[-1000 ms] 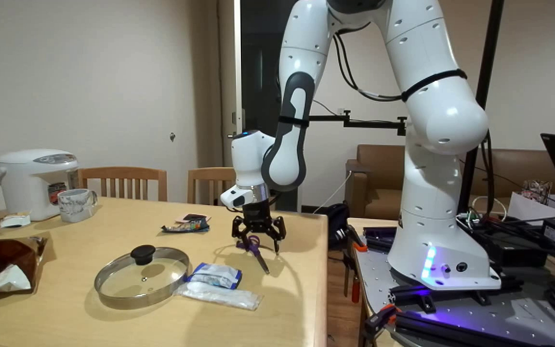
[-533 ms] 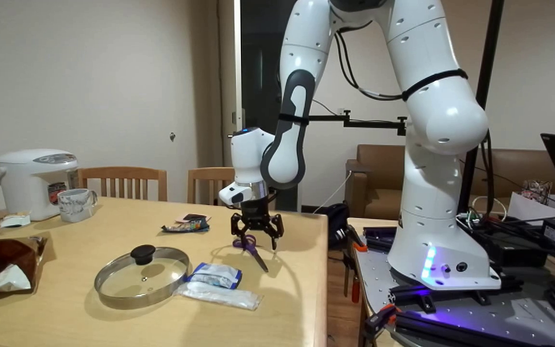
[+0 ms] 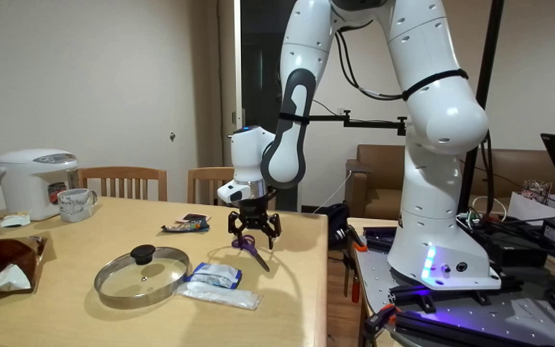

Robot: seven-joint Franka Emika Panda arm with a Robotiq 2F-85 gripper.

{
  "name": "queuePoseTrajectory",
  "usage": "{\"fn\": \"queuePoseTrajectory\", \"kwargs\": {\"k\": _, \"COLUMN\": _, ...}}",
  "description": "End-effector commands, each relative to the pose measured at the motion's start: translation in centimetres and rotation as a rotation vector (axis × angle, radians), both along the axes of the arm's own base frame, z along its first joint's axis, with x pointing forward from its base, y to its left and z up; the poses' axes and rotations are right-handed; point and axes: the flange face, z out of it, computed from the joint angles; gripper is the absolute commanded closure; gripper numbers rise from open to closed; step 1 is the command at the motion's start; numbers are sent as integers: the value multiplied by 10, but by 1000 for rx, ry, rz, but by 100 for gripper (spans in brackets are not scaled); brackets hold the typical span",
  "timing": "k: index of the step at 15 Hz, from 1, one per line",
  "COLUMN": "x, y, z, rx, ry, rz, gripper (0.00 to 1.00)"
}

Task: Place the pair of scissors next to the lid

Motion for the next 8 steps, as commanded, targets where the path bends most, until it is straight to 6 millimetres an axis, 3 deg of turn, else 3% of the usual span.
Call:
{"fn": "queuePoseTrajectory", "kwargs": {"k": 1, "x": -7, "y": 5, "z": 2, "rx": 7, "ry": -28, "rz": 94, "gripper": 0}}
{"fn": "queuePoseTrajectory", "kwargs": {"k": 8, "x": -13, "y": 7, "z": -6, "rx": -38, "ry": 49, "rz": 322, "gripper": 0}}
